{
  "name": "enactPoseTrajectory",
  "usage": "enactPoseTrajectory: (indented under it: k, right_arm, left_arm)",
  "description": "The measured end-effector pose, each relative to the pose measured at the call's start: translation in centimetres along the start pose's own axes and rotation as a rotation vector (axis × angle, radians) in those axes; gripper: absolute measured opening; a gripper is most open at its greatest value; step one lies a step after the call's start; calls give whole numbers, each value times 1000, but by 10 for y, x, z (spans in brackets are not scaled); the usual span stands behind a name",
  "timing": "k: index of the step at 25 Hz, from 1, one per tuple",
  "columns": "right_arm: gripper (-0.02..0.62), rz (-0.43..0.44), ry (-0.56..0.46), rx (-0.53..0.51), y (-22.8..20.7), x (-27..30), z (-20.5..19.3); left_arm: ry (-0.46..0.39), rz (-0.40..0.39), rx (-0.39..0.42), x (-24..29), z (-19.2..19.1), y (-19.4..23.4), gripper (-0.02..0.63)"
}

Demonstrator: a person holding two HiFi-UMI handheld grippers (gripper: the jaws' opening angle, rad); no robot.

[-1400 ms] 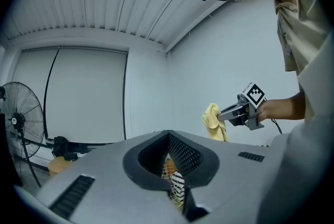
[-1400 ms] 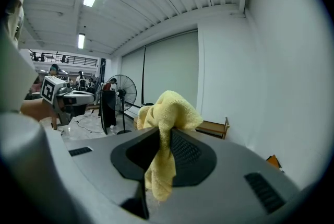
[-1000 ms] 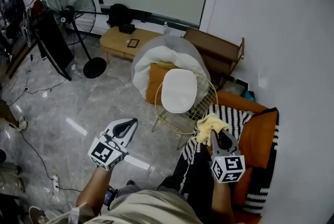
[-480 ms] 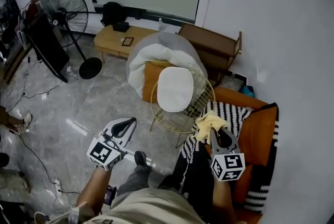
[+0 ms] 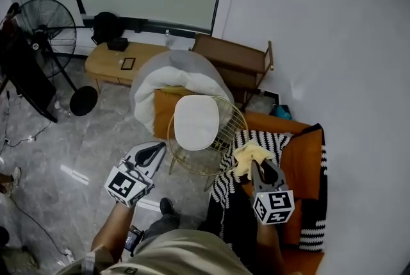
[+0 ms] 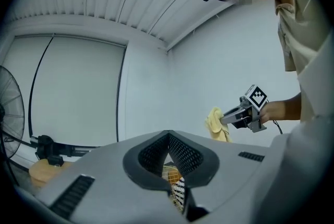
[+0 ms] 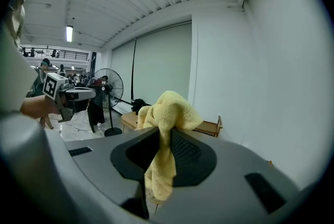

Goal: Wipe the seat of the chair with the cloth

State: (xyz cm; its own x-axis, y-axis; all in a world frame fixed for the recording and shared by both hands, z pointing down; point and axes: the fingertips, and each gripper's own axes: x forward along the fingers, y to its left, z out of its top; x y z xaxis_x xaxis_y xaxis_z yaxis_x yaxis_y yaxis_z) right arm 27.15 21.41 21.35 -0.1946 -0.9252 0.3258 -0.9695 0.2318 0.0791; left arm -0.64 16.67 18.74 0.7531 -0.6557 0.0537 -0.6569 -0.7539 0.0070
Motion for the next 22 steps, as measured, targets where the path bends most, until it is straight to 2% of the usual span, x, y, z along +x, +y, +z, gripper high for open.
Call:
enactPoseTrajectory:
  k: [6, 13, 22]
  right_arm:
    - [80, -51, 3, 6, 17, 36, 17]
    - [80, -110, 14, -17, 38, 58, 37]
    - [80, -114, 40, -44, 53, 90, 48]
  left_arm:
    - [-19, -47, -9, 16, -2, 51, 15]
    - [-93, -87, -18, 24, -2, 97, 15]
    - [-124, -70, -46, 21, -5, 137, 15]
